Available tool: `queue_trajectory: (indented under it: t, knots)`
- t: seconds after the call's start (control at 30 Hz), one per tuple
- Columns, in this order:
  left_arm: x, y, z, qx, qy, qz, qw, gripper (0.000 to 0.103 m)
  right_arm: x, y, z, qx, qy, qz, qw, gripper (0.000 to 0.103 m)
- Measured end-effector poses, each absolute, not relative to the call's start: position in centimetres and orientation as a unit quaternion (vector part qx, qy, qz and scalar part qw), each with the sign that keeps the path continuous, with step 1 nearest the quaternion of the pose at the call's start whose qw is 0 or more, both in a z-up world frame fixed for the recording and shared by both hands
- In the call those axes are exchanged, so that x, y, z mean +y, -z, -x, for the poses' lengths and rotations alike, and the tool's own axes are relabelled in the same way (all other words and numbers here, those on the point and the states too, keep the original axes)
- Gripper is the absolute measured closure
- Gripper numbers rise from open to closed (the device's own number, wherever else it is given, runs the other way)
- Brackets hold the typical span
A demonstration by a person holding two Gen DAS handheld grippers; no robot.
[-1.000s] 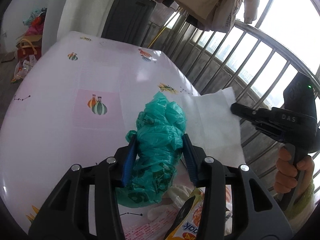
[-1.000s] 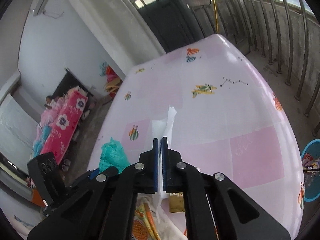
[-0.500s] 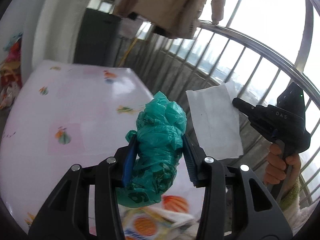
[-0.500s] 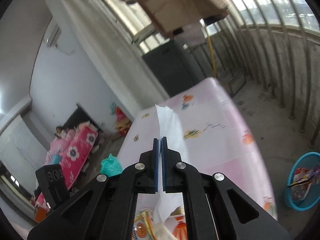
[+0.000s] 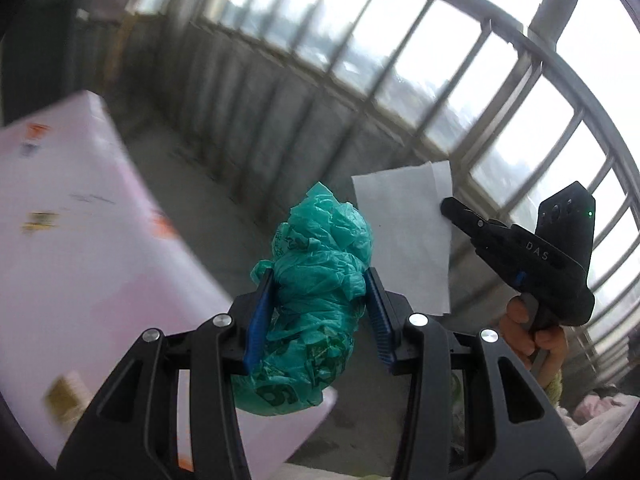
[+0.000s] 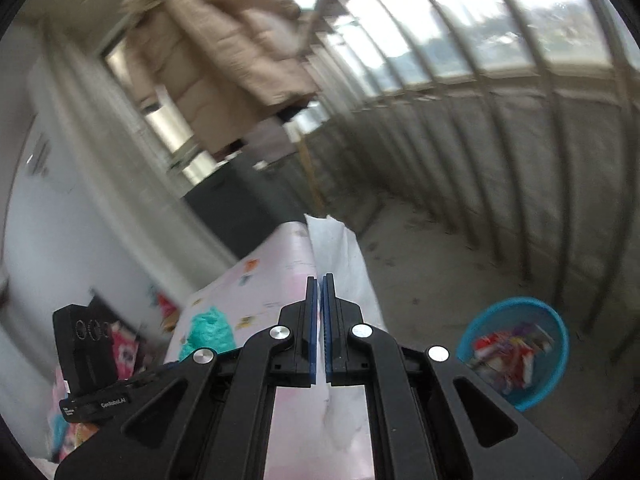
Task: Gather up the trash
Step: 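Carry teal bag and tissue over the wastebasket and open both tools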
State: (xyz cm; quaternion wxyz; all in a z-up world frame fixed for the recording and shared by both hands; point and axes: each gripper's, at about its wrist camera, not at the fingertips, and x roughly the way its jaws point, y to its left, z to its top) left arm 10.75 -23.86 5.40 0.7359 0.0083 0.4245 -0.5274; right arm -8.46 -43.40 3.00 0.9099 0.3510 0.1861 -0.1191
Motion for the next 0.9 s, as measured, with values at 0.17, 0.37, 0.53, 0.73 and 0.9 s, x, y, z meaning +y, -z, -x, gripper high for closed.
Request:
queue_trajectory:
  t: [0.17,0.37,0.53,0.73,0.9]
  knots:
    - [-32.3,-1.8,-10.2,0.451,0.531,-0.07,0.714,0.061,-47.3,1.0,10.1,0.201,0.2,-0.365,0.887,0.1]
    - [-37.8,2.3,-9.1,0.483,0.543,-0.093,0.68,0.061,-51.0,4.9,11.5,0.208,0.265,-0.393,0.856,0.1]
    - [-39.6,4.5,-5.8,0.475,0.594,-0.153,0.631,0.061,-53.5,8.0,12.4,0.211,0.287,-0.436,0.826,0.1]
    - [-44.9,9.8,-4.6,0.536,0.582,-0.231,0.566,0.061,-55.5,11.1,12.5,0.224,0.293,-0.462,0.807,0.1]
    - [-50.0,16.3,-6.8,0.615,0.527,-0.267,0.522,0.061,-56.1,12.6,11.8,0.24,0.294,-0.478,0.792,0.1]
